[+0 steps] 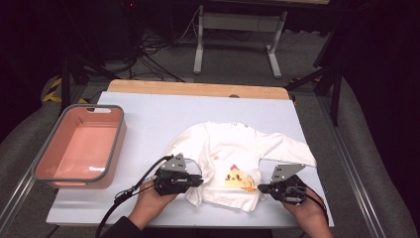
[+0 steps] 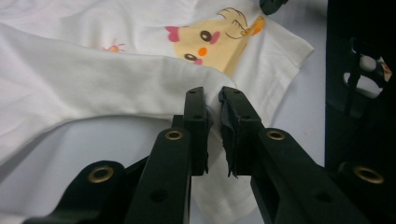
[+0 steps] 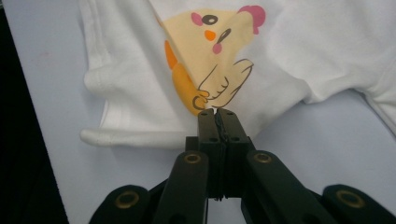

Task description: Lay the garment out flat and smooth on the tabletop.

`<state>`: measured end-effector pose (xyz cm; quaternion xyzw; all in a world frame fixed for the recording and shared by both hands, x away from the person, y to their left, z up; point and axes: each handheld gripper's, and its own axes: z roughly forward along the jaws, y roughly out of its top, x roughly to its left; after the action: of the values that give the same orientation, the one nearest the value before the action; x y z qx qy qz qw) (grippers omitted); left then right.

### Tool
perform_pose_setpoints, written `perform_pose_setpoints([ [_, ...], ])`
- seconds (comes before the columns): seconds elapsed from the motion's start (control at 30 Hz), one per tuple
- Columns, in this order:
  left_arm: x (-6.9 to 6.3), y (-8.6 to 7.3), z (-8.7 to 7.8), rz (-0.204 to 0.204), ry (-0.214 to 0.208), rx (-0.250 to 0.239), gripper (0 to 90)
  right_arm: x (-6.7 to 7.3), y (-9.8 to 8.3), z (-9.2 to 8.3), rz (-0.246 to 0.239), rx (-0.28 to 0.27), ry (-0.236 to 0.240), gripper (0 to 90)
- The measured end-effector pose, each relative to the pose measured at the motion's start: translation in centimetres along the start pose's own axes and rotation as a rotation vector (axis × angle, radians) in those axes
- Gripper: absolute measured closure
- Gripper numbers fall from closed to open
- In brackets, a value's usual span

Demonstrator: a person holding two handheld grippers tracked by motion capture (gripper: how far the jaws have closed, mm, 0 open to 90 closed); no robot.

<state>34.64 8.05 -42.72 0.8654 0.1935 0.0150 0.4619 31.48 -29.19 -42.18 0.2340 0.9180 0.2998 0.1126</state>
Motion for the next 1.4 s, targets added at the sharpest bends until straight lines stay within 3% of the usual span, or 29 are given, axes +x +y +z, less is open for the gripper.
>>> perform_pose_setpoints([
  [0.27, 2.0, -0.8, -1.7, -0.075, 0.073, -0.021, 81.9, -2.2, 0.2, -0.6, 0.023, 0.004, -0.059, 89.8],
  [0.37, 2.9, -1.4, -1.5, -0.102, 0.126, 0.006, 83.4, -3.2, 0.1, -0.8, 0.041, 0.007, -0.091, 89.8],
  [0.43, 3.3, -1.6, -1.3, -0.128, 0.139, 0.021, 84.0, -3.8, 0.0, -0.9, 0.053, 0.006, -0.097, 89.7],
  [0.5, 3.6, -1.8, -1.1, -0.146, 0.136, 0.032, 84.4, -4.2, -0.2, -0.5, 0.058, 0.015, -0.097, 89.0],
  [0.57, 3.3, -1.8, -1.2, -0.139, 0.121, 0.019, 82.0, -4.2, -0.4, -0.3, 0.048, 0.022, -0.109, 88.8],
  [0.6, 3.3, -1.8, -1.2, -0.139, 0.121, 0.019, 79.5, -4.1, -0.4, -0.3, 0.043, 0.021, -0.122, 82.3],
  [0.73, 1.8, -1.4, -2.1, -0.089, 0.050, -0.033, 70.5, -3.5, -0.6, -1.1, 0.041, -0.018, -0.147, 75.2],
  [0.87, 0.7, -1.2, -2.5, -0.061, 0.015, -0.050, 66.9, -2.3, -0.5, -2.3, 0.022, -0.067, -0.121, 73.4],
  [1.0, -0.4, -1.3, -2.7, -0.045, -0.031, -0.046, 66.9, -1.6, -0.5, -2.6, 0.006, -0.073, -0.099, 71.7],
  [1.13, -1.1, -1.8, -2.6, -0.032, -0.030, -0.023, 65.7, -0.4, -1.1, -2.4, -0.007, -0.073, -0.064, 69.2],
  [1.27, -0.5, -2.5, -1.8, -0.047, -0.010, 0.043, 59.1, -0.2, -1.9, -2.0, 0.004, -0.065, -0.043, 68.3],
  [1.4, 0.0, -2.8, -0.9, -0.063, 0.011, 0.075, 54.1, -0.1, -2.6, -1.3, 0.024, -0.050, -0.019, 64.5],
])
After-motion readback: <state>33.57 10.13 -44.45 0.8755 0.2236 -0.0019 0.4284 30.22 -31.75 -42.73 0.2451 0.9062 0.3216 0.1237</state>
